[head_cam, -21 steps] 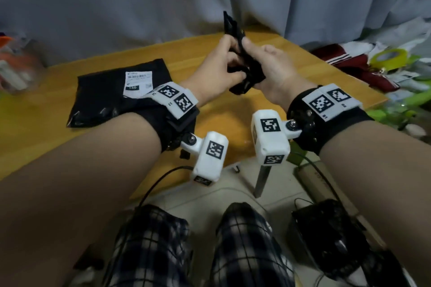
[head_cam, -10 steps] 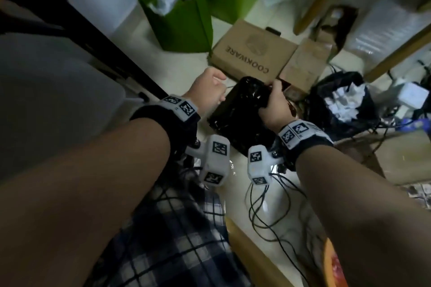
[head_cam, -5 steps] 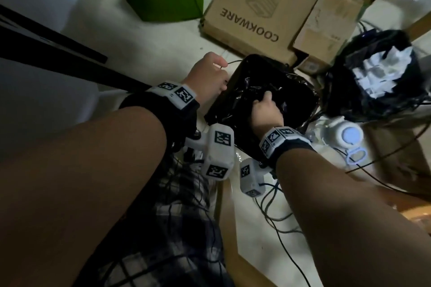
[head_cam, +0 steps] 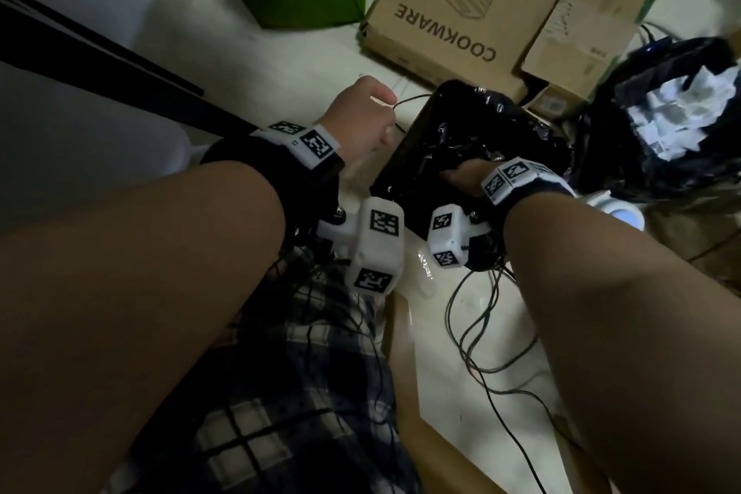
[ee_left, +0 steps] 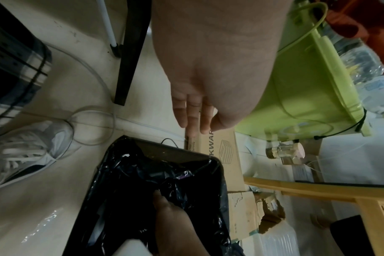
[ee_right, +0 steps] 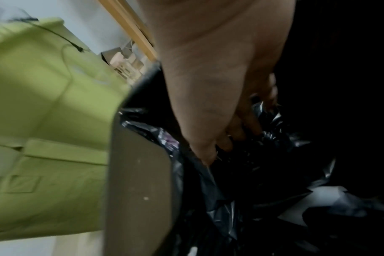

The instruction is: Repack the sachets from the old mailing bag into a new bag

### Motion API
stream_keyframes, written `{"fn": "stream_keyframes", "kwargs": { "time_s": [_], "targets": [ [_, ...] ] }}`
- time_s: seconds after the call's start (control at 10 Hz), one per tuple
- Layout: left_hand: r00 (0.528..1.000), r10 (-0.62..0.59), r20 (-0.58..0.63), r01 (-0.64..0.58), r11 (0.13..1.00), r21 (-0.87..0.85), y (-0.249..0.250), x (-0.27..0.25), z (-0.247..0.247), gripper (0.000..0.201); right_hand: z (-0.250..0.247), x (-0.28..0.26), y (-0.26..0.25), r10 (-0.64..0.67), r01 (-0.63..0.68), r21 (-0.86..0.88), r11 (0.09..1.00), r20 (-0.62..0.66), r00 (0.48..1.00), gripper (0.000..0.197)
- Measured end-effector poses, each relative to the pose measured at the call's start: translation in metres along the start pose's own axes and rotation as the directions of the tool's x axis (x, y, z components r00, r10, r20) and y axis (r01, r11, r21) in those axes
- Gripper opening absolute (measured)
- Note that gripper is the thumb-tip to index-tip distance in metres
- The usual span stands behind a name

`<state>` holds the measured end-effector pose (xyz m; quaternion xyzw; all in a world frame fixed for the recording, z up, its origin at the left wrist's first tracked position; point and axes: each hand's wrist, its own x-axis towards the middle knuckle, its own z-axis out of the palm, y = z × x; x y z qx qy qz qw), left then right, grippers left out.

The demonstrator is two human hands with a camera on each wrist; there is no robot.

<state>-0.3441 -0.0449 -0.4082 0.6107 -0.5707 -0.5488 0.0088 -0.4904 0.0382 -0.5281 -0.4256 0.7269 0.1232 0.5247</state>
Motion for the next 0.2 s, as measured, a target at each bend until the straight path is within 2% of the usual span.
{"fn": "stream_keyframes", "kwargs": {
  "time_s": [0.1,0.2],
  "targets": [
    [0.999,0.022,-0.026,-0.022,1.000,-0.006,0.008,-0.007,-0.001,0.018,-0.012,-0.013,-0.001,-0.041,0.031,-0.075,0.997,-0.145,0.989,0.045],
    [0.995,0.078,-0.058,-0.078,0.997,0.007,0.018,-0.019,-0.003,0.019,-0.020,-0.031,-0.002,-0.076,0.056,-0.114,0.992,-0.173,0.982,0.039]
  ]
}}
